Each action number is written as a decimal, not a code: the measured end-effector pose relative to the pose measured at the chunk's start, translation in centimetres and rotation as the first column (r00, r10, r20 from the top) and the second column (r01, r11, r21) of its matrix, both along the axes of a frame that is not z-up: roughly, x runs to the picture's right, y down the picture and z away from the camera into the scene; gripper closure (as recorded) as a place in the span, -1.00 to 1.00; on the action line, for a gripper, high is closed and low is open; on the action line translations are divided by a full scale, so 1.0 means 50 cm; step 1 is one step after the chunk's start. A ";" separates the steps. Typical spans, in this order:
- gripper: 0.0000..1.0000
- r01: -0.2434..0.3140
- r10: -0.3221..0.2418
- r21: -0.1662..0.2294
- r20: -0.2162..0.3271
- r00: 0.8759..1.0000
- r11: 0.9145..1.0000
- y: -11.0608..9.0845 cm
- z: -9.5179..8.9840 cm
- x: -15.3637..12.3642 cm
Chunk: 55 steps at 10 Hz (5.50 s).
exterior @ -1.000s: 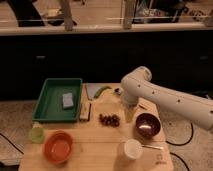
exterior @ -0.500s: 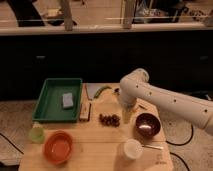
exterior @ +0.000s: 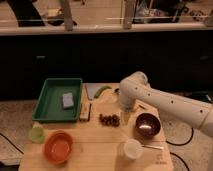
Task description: Place grapes in red bowl
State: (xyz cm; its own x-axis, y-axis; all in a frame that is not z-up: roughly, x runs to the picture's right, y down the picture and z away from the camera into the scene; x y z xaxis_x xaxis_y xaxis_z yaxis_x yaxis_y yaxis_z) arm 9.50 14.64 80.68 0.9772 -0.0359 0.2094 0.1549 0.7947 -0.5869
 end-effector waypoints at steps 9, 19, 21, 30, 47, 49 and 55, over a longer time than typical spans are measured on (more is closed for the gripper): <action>-0.60 -0.019 0.020 -0.024 0.036 0.999 1.000 0.040 0.044 -0.025; -0.60 -0.023 0.025 -0.027 0.062 0.998 0.999 0.068 0.082 -0.043; -0.60 -0.021 0.023 -0.025 0.069 0.997 0.999 0.072 0.088 -0.047; -0.60 -0.022 0.024 -0.030 0.080 0.996 0.999 0.089 0.099 -0.049; -0.03 -0.018 0.019 -0.009 0.087 0.996 1.000 0.085 0.101 -0.024; 0.29 -0.024 0.026 -0.015 0.089 0.996 1.000 0.087 0.099 -0.024; 0.48 -0.003 0.002 0.012 0.100 0.995 1.000 0.063 0.074 -0.013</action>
State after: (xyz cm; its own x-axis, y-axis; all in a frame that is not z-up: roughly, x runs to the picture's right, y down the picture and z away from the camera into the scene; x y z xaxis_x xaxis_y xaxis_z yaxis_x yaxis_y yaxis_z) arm 8.87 17.80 84.39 0.9515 -0.0371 0.3054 0.2105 0.8023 -0.5586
